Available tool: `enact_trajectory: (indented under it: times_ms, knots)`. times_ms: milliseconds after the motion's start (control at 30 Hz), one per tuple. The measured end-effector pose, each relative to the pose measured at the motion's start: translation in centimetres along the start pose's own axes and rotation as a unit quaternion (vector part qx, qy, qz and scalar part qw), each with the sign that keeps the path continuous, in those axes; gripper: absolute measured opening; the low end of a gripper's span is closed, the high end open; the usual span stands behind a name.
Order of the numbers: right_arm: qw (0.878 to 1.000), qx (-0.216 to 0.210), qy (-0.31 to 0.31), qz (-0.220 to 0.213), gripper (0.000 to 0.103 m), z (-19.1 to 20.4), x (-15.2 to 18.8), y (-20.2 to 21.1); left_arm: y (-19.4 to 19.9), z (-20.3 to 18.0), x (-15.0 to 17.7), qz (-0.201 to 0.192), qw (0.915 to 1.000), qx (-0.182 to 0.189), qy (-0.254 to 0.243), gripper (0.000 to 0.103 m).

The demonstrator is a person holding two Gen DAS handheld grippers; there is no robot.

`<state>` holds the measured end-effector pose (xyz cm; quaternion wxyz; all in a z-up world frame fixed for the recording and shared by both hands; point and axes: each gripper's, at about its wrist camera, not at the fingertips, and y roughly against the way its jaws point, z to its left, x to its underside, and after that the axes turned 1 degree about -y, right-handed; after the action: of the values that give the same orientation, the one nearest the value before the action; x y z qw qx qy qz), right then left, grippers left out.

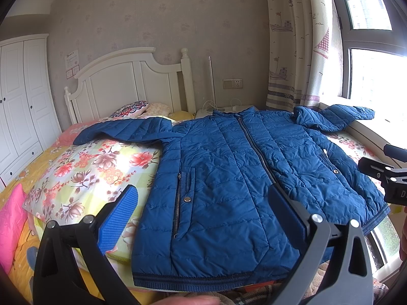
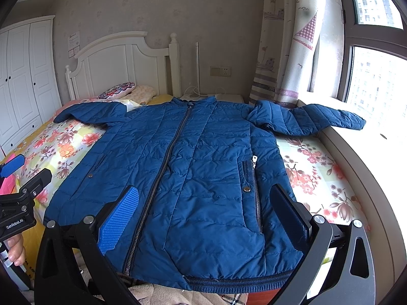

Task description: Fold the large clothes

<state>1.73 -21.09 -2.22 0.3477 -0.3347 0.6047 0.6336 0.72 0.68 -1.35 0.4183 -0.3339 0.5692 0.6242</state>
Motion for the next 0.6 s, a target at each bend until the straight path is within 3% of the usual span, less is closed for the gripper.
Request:
enact_trajectory:
  times_ms: [433, 533, 600]
  knots:
    - [1.0, -0.004, -0.005, 0.001, 0.099, -0.2, 0.2, -0.4, -0.4, 0.0, 1.3, 0.01, 0.9999, 0.004, -0.001, 0.101]
    - [1.0, 0.001, 0.003, -0.013, 0.099, -0.8, 0.1, -1.1, -1.6, -0.1, 0.9, 0.022, 0.9996, 0.018, -0.003, 0.101]
    - [1.0, 0.005, 0.002, 0.004, 0.099, -1.7, -0.2, -2.5, -3.4, -0.2, 0.3, 0.04, 0.999, 0.017, -0.012, 0.101]
